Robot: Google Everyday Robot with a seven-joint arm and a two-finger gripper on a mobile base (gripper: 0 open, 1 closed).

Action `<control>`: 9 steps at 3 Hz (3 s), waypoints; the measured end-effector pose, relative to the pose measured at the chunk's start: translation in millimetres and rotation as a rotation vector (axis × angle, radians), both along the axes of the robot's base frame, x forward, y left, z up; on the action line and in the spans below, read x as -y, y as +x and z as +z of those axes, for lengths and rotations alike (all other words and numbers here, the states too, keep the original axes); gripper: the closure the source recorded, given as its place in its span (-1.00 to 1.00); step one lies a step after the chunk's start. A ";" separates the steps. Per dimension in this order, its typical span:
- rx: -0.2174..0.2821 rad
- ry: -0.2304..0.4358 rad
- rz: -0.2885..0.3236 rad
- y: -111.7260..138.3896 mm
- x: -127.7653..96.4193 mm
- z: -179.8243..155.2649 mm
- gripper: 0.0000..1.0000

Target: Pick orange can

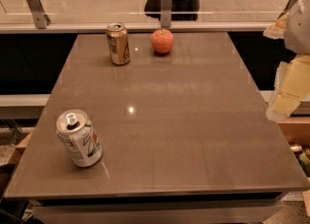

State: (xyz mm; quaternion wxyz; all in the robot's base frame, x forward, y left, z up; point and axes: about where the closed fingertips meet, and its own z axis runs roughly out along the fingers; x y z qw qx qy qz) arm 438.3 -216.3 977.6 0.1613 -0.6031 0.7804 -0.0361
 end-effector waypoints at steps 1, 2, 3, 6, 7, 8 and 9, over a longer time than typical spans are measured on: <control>0.000 0.000 0.000 0.0 0.0 0.0 -1.00; 0.014 0.115 -0.062 0.8 -5.4 -1.0 -1.00; 0.037 0.305 -0.134 6.1 -12.0 -10.7 -1.00; 0.161 0.661 -0.239 38.1 -51.0 -6.6 -1.00; 0.159 0.660 -0.238 37.2 -51.4 -6.7 -1.00; 0.186 0.641 -0.260 36.5 -47.3 -8.5 -1.00; 0.247 0.635 -0.294 39.4 -52.8 -10.5 -1.00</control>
Offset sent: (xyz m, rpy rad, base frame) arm 0.0052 0.0125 -0.0030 0.3523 -0.0234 -0.1903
